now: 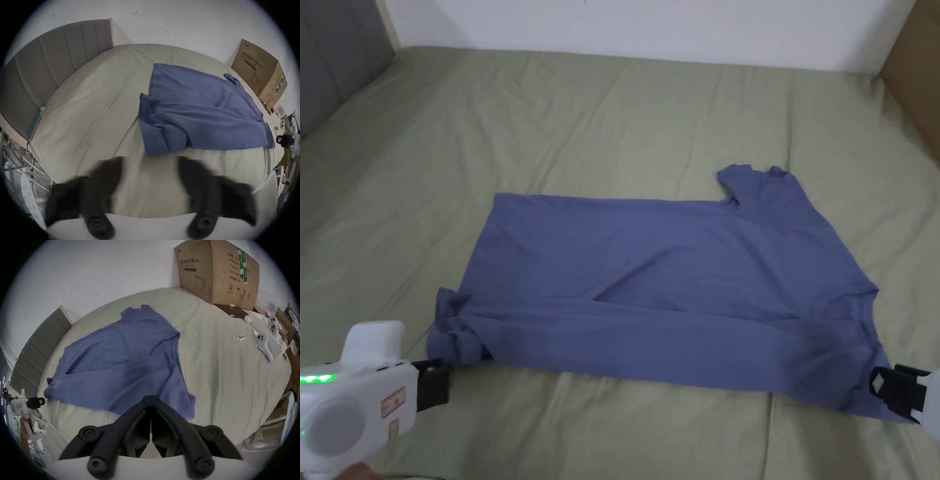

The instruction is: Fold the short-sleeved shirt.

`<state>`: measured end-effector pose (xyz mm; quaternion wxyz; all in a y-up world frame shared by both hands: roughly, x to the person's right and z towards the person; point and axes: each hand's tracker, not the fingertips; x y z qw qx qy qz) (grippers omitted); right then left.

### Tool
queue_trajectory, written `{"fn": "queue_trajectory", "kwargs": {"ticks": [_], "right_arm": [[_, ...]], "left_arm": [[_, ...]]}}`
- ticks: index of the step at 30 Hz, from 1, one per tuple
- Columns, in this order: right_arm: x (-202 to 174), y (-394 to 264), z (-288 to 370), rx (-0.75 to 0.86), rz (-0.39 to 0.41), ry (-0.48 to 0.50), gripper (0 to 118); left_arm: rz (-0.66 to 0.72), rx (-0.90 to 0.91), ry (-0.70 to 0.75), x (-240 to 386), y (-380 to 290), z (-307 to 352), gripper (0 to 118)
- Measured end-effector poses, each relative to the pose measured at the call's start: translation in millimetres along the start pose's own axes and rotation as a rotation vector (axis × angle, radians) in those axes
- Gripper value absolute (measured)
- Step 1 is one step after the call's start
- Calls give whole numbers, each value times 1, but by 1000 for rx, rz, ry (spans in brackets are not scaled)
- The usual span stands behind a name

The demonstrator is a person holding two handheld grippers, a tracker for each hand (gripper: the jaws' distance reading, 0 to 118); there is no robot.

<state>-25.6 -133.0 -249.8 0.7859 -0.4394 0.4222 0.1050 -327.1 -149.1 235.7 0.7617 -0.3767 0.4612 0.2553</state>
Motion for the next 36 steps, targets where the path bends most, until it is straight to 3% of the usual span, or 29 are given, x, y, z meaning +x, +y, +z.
{"fn": "queue_trajectory", "kwargs": {"ticks": [1,4,5,6,7,8,14,15,17,18,21,22,24,26,27,29,32,36], "right_arm": [[-1,-3,-1,-6,-1,6,0],[-4,-7,0,-18,-6,11,0],[-3,-11,2,-20,-10,10,0],[-3,-12,2,-23,-11,8,0],[-3,-13,1,-26,-16,2,0],[-3,-13,1,-33,-21,0,0],[8,-18,-2,-30,-57,-15,0],[10,-16,-2,-26,-60,-20,5],[13,-11,-7,-34,-72,-37,71],[16,-9,-12,-50,-81,-54,92],[27,-9,-25,-37,-111,-97,91],[34,-9,-37,-90,-134,-92,83],[34,-13,-49,-153,-151,-69,42],[17,-16,-48,-141,18,-155,30],[11,-12,-42,-140,55,-155,10],[12,-4,-37,-124,78,-120,6],[9,8,-26,-110,132,-145,6],[9,18,-6,-87,129,-125,6]], "left_arm": [[-3,-2,3,-2,2,-7,104],[12,11,9,-8,14,-23,98],[25,8,6,-10,18,-30,90],[35,7,-3,-12,20,-35,65],[32,5,-14,-12,22,-42,9],[29,3,-13,-12,23,-46,2],[-62,-14,3,2,28,-50,2],[-61,-15,-2,2,26,-46,2],[-60,-16,-6,-1,27,-43,2],[-60,-14,-8,-3,27,-41,2],[-44,-10,-20,-5,28,-37,2],[-36,-11,-24,-6,29,-36,2],[-36,-12,-22,-4,28,-35,2],[-41,-10,-18,-4,29,-34,2],[-46,-12,-17,-3,29,-33,2],[-62,-13,-9,-2,30,-30,2],[-82,-10,-2,-2,33,-25,2],[-93,2,4,-6,36,-13,2]]}}
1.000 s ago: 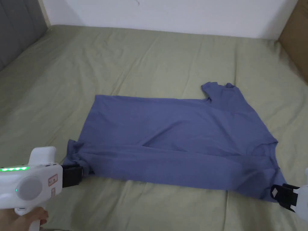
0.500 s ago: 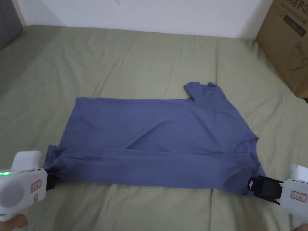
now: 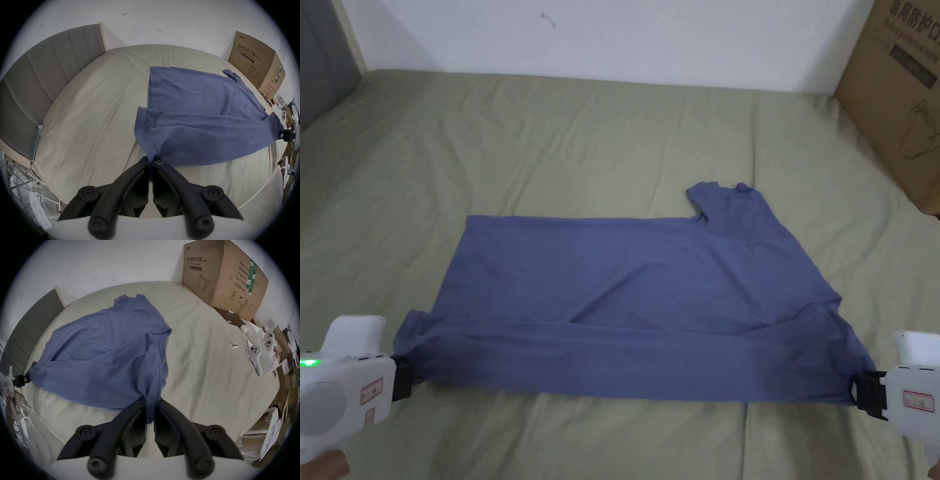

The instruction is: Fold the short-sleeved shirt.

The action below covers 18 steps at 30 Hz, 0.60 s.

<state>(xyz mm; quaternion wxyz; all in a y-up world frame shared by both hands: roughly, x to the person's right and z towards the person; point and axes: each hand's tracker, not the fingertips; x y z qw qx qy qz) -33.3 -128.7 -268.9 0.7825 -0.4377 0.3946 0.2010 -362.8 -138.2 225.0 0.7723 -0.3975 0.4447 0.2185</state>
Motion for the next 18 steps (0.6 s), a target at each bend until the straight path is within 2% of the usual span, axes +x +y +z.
{"fn": "queue_trajectory", "kwargs": {"ticks": [4,5,9,11,14,16,17,18], "right_arm": [[11,-11,21,-3,23,-16,6],[18,-17,24,-14,7,-11,6],[37,-52,38,-49,-157,70,6],[39,-72,36,-98,-168,87,6],[40,-96,21,-159,-152,60,6],[39,-100,19,-157,-197,74,6],[37,-100,21,-149,-206,70,7],[36,-97,23,-138,-203,65,12]], "left_arm": [[-44,-8,10,-3,-5,17,2],[-52,-11,10,-4,-8,21,2],[-43,-45,-13,-13,-32,33,2],[-42,-86,7,-12,-48,32,2],[-58,-146,11,-9,-69,20,2],[-81,-128,26,-5,-74,16,2],[-88,-121,35,-4,-73,17,7],[-83,-129,37,-4,-67,19,20]]}}
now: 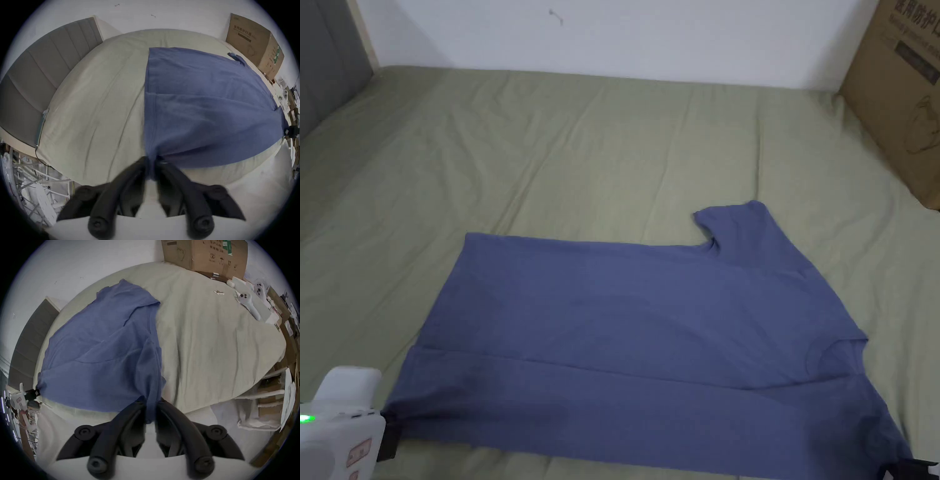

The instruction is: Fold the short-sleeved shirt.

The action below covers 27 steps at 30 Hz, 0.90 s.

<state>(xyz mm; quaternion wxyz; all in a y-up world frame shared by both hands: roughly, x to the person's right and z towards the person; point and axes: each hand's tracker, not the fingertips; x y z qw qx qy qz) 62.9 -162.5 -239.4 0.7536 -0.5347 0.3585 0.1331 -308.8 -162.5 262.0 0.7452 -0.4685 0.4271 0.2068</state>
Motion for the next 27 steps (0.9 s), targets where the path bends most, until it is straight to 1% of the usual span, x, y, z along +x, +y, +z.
{"fn": "queue_trajectory", "kwargs": {"ticks": [1,2,3,4,5,8,9,10,11,12,13,14,15,16,17,18,20,21,23,24,26,27], "right_arm": [[-3,3,3,8,22,-2,32],[-5,8,5,5,64,-43,51],[-7,11,6,12,98,-82,65],[-9,15,10,29,127,-100,69],[-10,19,15,46,136,-109,69],[-13,38,22,90,133,-84,69],[-16,47,23,109,132,-71,68],[-19,56,24,133,138,-52,57],[-26,65,28,147,150,-37,38],[-31,73,27,168,160,-27,12],[-35,79,25,184,164,-20,1],[-38,84,19,191,154,-27,0],[-40,87,10,192,136,-13,0],[-41,92,1,161,113,36,0],[-43,96,-5,125,96,54,0],[-46,102,-11,104,94,57,0],[-50,113,-13,122,104,43,0],[-50,123,-17,120,110,51,0],[-50,149,-24,126,96,66,0],[-50,164,-29,118,97,72,4],[-53,193,-39,128,97,61,67],[-55,211,-48,128,97,48,92]], "left_arm": [[4,-7,11,-1,3,2,47],[9,-11,45,-3,7,5,68],[9,-4,51,-6,9,8,88],[18,7,48,-9,11,13,106],[29,19,48,-10,14,18,108],[58,112,-1,-7,26,37,107],[70,114,-14,-5,33,40,102],[83,134,-47,-1,39,42,78],[94,163,-78,2,44,43,46],[101,174,-104,6,50,42,11],[98,166,-119,11,55,38,0],[92,154,-130,15,60,31,0],[90,150,-125,22,63,24,0],[90,140,-136,27,66,17,0],[84,109,-168,31,69,10,0],[95,83,-175,35,75,4,0],[84,98,-159,40,83,0,0],[88,97,-148,42,89,-3,0],[112,106,-154,40,103,-6,0],[121,109,-159,40,110,-8,0],[123,115,-152,42,123,-11,0],[120,120,-144,43,130,-14,0]]}}
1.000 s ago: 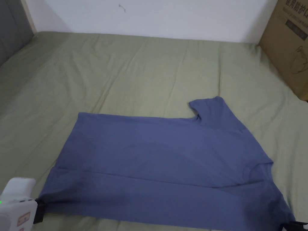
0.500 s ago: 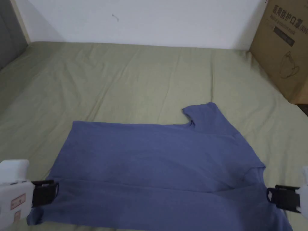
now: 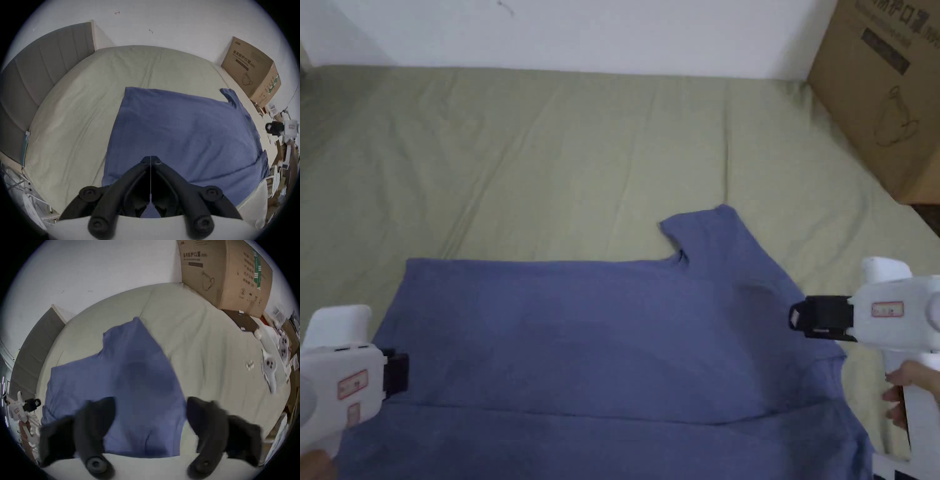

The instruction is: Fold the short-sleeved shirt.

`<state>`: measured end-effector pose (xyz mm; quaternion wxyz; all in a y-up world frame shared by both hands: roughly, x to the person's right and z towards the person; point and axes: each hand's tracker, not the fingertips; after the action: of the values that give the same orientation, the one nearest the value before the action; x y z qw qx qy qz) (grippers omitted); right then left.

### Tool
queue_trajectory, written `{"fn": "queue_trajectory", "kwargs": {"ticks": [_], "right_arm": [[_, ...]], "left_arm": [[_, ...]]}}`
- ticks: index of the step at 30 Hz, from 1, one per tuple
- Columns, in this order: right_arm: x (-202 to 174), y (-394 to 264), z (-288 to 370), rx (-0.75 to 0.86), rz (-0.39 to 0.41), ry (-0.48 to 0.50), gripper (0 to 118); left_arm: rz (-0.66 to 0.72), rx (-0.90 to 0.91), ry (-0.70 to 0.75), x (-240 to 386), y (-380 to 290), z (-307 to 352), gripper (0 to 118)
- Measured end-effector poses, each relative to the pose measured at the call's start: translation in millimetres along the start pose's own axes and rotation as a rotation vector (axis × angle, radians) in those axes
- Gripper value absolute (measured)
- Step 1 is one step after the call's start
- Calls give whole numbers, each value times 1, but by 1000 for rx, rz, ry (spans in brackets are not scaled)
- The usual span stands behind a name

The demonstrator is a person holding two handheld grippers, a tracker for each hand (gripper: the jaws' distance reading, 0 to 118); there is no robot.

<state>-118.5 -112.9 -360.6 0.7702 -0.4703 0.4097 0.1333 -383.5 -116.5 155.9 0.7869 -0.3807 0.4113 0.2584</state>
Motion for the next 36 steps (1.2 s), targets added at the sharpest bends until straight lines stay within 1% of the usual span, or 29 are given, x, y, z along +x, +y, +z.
{"fn": "queue_trajectory", "kwargs": {"ticks": [1,2,4,6,7,8,11,12,13,14,15,16,17,19,21,26,27,28,29,31,32,36], "right_arm": [[0,15,-11,4,1,-18,95],[1,28,-20,18,-2,-23,95],[-2,55,-44,-5,-4,-32,95],[-5,72,-68,-23,7,-37,93],[-8,78,-79,-29,10,-68,91],[-11,84,-88,-38,22,-75,90],[-17,96,-116,-83,30,-83,88],[-15,98,-128,-95,44,-95,82],[-16,99,-136,-122,68,-125,51],[-17,98,-141,-132,76,-135,29],[-16,95,-144,-135,67,-108,25],[-19,91,-144,-116,79,-144,13],[-22,89,-141,-103,80,-130,6],[-28,88,-140,-115,104,-108,3],[-33,87,-139,-104,144,-132,3],[-34,92,-122,-79,155,-109,3],[-32,93,-119,-72,153,-108,3],[-31,94,-115,-68,146,-102,3],[-29,95,-114,-67,141,-91,3],[-29,95,-109,-61,135,-88,3],[-30,93,-107,-60,139,-86,3],[-28,95,-110,-60,147,-82,3]], "left_arm": [[-1,0,5,1,6,-4,0],[0,0,7,2,10,-8,0],[8,-8,-1,3,19,-18,0],[9,-21,0,4,24,-29,0],[8,-30,6,5,25,-35,0],[7,-36,9,5,25,-38,0],[10,-58,18,2,25,-49,0],[14,-66,25,0,26,-52,0],[16,-72,31,-2,27,-55,0],[17,-76,38,-5,27,-57,0],[18,-83,43,-7,27,-58,0],[19,-84,44,-9,27,-58,0],[19,-84,45,-11,27,-58,0],[23,-85,49,-14,27,-58,0],[29,-85,50,-18,29,-58,0],[35,-51,28,-26,42,-61,0],[33,-40,21,-28,48,-63,2],[31,-41,17,-29,57,-67,19],[27,-39,20,-29,67,-72,41],[14,-29,23,-31,87,-89,95],[11,-37,25,-33,99,-99,104],[-4,-61,63,-39,135,-141,104]]}}
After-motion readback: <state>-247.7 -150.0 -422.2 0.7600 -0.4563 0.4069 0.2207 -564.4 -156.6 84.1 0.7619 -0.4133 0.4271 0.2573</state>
